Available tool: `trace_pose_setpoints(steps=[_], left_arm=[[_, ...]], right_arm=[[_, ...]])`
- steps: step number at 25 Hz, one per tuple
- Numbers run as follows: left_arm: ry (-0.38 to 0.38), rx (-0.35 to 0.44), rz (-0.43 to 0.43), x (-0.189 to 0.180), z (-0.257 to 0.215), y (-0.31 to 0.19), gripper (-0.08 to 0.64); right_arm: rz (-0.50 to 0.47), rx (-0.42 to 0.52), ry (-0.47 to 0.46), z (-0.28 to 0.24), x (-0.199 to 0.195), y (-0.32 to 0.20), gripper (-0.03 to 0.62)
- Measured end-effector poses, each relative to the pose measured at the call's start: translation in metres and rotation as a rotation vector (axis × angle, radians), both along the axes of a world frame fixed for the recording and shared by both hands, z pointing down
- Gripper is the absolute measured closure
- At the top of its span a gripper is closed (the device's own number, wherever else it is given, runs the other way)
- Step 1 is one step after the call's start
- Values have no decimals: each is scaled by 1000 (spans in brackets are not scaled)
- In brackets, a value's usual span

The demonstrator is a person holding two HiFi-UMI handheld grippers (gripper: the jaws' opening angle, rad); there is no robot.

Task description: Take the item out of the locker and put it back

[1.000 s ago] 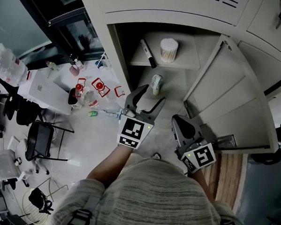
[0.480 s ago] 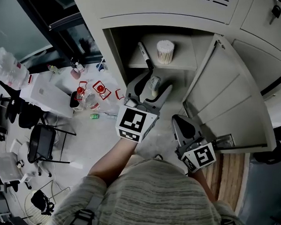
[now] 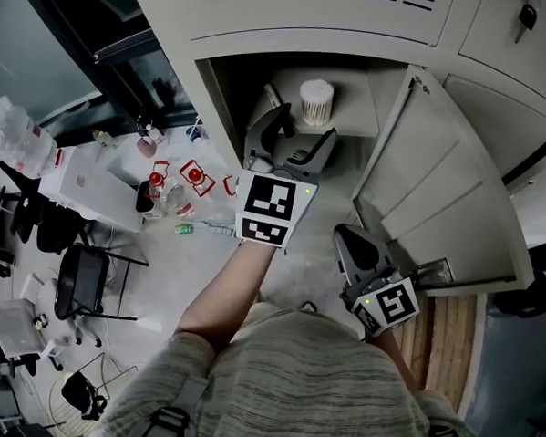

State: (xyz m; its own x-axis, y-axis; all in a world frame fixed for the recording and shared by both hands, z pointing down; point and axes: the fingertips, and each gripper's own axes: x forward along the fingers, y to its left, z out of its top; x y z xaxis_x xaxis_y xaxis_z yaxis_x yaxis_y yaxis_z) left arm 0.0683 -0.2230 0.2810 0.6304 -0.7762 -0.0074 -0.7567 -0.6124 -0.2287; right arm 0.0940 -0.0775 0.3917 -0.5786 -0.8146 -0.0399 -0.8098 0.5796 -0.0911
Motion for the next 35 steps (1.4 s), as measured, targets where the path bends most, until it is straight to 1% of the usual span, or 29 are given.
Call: trace_pose_setpoints(steps=[5, 11, 16, 21, 27, 29, 35], left_arm=[[-53, -18, -22, 5, 8, -13, 225], [-114, -38, -81, 9, 13, -36, 202], [-144, -48, -96, 18, 13, -51, 202], [-176, -52, -99, 24, 23, -62, 202], [-185, -62, -131, 23, 27, -70, 206], [-187, -57, -138, 22, 26, -70, 232], [-168, -35, -126, 20, 24, -67, 253]], right_arm=[[-4, 1, 2, 0, -1, 1, 566], [-21, -2, 5, 2, -7, 1, 566], [-27, -1, 3, 2, -12, 3, 566], [-25, -5, 8, 3, -12, 4, 566], [-26, -2, 14, 4, -11, 3, 566], [-25, -9, 11, 4, -12, 2, 566], [-28, -8, 8, 5, -14, 2, 565]])
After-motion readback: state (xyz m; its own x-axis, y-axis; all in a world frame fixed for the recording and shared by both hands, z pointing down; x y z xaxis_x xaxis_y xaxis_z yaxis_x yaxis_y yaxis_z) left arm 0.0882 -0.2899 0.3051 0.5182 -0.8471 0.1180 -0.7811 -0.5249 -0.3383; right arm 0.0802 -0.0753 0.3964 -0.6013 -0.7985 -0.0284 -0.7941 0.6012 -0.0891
